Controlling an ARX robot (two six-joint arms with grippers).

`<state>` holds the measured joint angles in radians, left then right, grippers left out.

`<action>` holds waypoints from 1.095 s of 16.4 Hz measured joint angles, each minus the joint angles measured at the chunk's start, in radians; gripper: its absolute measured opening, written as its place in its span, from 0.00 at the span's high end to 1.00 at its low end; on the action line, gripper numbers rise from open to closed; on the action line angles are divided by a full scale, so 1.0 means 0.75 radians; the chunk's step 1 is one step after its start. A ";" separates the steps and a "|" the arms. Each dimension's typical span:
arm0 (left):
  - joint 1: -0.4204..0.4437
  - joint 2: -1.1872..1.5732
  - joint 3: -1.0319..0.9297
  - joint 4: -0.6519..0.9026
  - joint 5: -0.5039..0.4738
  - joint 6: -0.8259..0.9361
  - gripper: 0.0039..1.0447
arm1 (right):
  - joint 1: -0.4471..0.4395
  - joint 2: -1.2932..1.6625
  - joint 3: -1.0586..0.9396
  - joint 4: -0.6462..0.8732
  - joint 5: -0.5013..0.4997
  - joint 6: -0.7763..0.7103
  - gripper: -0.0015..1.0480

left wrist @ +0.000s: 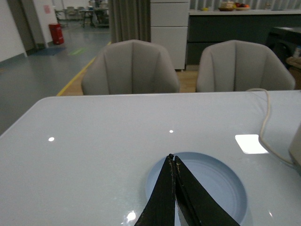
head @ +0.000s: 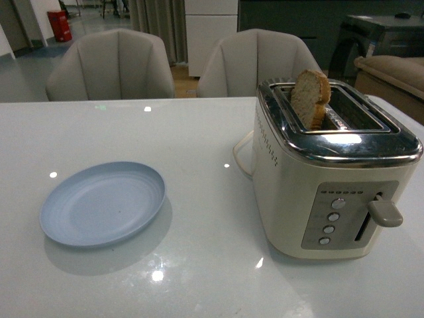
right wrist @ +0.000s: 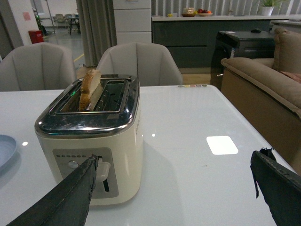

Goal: Left arm holds plate, right arm toasts bread

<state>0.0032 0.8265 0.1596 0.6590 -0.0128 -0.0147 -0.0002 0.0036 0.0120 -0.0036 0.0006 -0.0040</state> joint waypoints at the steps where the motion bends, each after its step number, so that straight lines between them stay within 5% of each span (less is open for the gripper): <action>1: 0.001 -0.047 -0.026 -0.015 0.009 0.001 0.99 | 0.000 0.000 0.000 0.000 -0.001 0.000 0.06; 13: -0.007 -0.392 -0.185 -0.162 0.017 0.001 0.99 | 0.000 0.000 0.000 0.000 -0.001 0.000 0.06; 18: -0.007 -0.615 -0.198 -0.390 0.017 0.001 0.99 | 0.000 0.000 0.000 0.001 -0.001 0.000 0.06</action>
<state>-0.0021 0.3649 0.0109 0.3668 -0.0002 -0.0143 -0.0002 0.0036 0.0120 -0.0032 0.0002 -0.0040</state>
